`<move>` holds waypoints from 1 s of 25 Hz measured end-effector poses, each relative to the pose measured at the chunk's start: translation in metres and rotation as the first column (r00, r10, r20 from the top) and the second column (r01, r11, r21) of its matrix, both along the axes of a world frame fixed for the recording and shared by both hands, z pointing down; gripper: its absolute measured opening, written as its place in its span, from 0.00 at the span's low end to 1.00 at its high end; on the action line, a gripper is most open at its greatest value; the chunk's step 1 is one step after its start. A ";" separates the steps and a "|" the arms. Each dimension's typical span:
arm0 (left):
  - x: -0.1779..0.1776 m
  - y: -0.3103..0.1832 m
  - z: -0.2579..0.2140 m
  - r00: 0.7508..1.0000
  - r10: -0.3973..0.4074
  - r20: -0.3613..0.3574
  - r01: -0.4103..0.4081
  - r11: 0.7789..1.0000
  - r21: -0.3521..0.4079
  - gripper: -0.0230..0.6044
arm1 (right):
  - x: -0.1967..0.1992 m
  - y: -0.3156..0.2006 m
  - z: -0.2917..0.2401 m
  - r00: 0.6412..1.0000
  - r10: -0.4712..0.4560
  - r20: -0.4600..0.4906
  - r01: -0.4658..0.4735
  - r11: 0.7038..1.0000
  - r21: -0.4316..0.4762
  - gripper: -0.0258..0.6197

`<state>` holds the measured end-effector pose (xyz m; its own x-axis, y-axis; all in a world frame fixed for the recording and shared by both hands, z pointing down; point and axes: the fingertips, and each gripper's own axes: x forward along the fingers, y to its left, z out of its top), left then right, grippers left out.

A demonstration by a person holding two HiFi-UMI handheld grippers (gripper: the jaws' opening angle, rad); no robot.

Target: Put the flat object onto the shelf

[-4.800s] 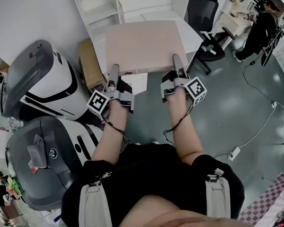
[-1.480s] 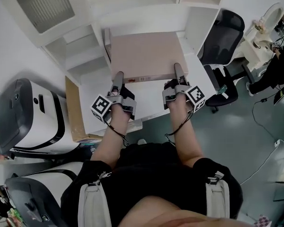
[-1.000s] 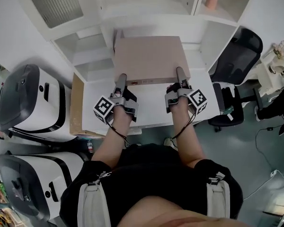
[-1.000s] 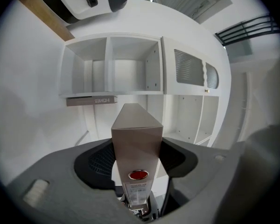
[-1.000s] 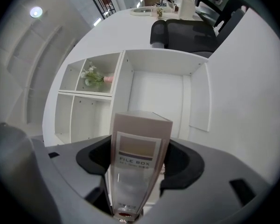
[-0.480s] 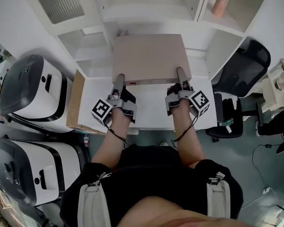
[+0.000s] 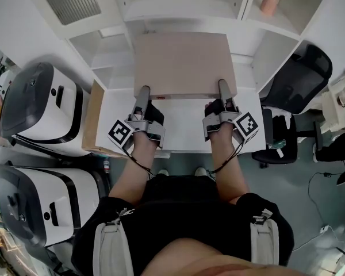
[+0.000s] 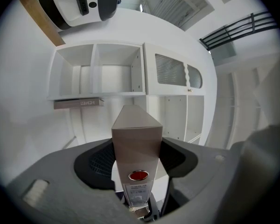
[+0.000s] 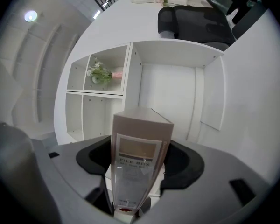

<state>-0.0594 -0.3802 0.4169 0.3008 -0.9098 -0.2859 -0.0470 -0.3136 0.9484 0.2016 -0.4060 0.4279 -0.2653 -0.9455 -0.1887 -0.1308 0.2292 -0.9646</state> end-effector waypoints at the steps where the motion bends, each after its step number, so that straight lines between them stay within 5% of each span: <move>1: 0.001 0.001 -0.001 1.000 0.006 0.002 -0.006 1.000 0.005 0.49 | 0.001 0.003 -0.001 1.000 0.007 -0.005 -0.007 1.000 0.004 0.51; 25: -0.006 0.020 -0.061 0.999 0.032 -0.003 -0.032 0.987 0.157 0.50 | -0.006 0.025 -0.069 1.000 0.011 -0.017 -0.008 0.987 0.158 0.51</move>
<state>-0.0654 -0.3598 0.3556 0.3272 -0.8436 -0.4258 -0.0297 -0.4595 0.8877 0.1957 -0.3807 0.3593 -0.2611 -0.9068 -0.3309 -0.1506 0.3769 -0.9139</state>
